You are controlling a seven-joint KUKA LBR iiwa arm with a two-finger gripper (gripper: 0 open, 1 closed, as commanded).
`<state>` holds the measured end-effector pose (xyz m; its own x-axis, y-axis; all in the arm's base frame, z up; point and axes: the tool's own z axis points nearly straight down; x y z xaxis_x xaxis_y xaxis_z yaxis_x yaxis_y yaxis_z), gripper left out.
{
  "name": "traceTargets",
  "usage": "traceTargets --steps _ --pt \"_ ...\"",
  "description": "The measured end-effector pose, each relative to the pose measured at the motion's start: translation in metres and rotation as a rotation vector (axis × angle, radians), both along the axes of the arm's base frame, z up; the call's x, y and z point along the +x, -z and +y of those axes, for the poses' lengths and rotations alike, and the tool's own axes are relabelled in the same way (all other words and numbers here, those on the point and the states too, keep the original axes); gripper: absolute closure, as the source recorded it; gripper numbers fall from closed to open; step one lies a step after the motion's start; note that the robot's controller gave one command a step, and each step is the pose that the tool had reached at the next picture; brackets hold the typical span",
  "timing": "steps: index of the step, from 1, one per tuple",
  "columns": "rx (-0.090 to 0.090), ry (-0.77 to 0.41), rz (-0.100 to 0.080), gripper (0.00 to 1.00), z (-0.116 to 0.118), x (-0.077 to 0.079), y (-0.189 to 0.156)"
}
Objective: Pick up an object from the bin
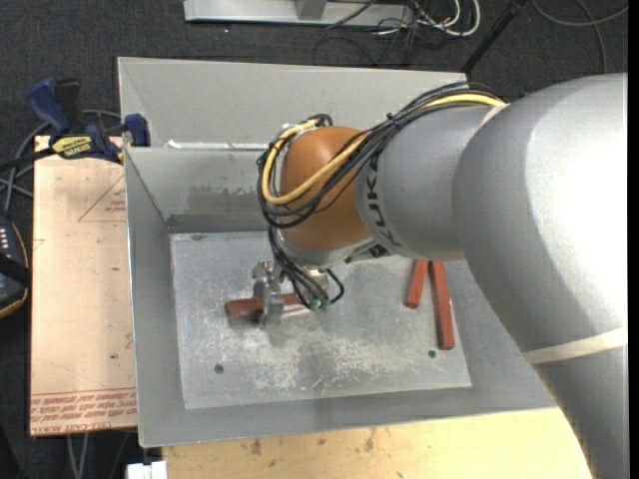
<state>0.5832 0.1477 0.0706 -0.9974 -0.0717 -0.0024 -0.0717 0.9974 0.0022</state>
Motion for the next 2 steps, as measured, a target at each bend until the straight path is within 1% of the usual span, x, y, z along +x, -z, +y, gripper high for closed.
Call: traceTargets --steps 1,2 --pt "0.0 0.0 0.001 0.0 -0.0003 -0.0001 0.0003" --pt "0.0 0.001 0.001 1.0 -0.0005 -0.0003 0.0006"
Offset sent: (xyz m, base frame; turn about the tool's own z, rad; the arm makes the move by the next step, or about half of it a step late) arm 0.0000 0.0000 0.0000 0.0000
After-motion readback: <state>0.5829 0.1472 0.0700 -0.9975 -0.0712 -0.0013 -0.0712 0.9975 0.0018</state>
